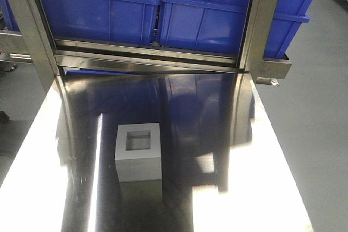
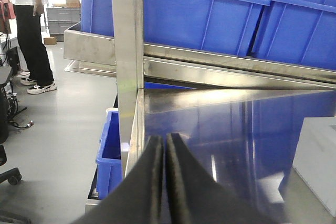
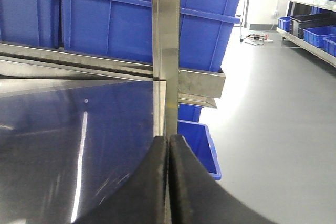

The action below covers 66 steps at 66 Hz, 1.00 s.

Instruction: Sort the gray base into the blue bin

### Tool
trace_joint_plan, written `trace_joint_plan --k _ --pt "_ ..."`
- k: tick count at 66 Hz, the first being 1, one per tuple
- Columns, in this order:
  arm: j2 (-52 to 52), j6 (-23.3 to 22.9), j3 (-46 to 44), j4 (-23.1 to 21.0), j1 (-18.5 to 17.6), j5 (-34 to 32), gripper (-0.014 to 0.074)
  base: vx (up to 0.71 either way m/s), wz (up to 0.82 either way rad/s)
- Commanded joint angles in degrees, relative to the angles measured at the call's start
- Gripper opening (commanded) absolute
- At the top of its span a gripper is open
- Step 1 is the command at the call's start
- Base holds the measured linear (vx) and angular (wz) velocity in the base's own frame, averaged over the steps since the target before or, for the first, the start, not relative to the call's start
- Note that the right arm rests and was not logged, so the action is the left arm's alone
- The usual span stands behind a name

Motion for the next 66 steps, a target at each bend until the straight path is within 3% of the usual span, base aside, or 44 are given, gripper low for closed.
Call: trace_joint_plan --k 1,66 --pt "-0.89 -0.22 1.73 -0.01 -0.33 -3.81 -0.0006 0.00 0.00" --pt "-0.89 -0.22 1.73 -0.01 -0.33 -3.81 -0.0006 0.00 0.00"
